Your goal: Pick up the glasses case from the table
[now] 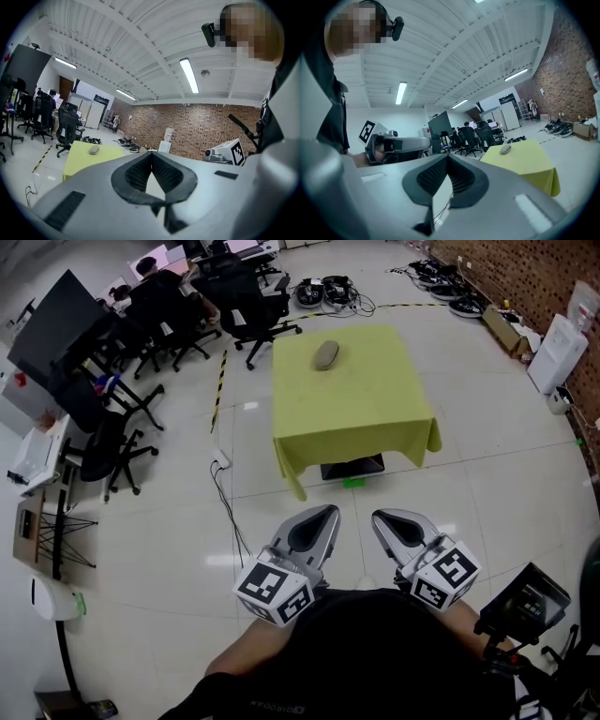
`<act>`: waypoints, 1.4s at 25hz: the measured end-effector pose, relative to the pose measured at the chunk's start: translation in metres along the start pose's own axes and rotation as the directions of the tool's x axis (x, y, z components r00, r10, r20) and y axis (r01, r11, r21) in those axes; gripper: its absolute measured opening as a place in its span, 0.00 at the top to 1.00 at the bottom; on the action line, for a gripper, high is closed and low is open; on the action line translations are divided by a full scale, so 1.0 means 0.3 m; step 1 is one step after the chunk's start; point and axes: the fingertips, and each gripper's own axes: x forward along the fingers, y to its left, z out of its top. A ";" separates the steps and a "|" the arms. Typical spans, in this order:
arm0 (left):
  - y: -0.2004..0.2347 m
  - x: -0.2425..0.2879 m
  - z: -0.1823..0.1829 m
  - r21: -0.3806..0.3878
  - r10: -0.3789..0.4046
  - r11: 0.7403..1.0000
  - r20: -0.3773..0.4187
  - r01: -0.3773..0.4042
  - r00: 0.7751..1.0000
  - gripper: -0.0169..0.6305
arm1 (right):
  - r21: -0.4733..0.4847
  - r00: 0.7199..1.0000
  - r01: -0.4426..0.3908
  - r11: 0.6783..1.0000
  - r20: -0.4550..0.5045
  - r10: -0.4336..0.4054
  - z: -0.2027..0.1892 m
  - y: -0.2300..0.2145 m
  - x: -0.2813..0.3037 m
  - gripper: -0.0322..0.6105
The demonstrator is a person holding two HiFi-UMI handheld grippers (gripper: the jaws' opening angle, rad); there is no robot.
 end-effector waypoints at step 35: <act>0.223 0.063 0.025 -0.022 0.092 0.995 -0.052 -0.093 0.994 0.96 | 0.088 0.997 -0.052 0.995 -0.053 0.057 -0.033 -0.099 0.210 0.95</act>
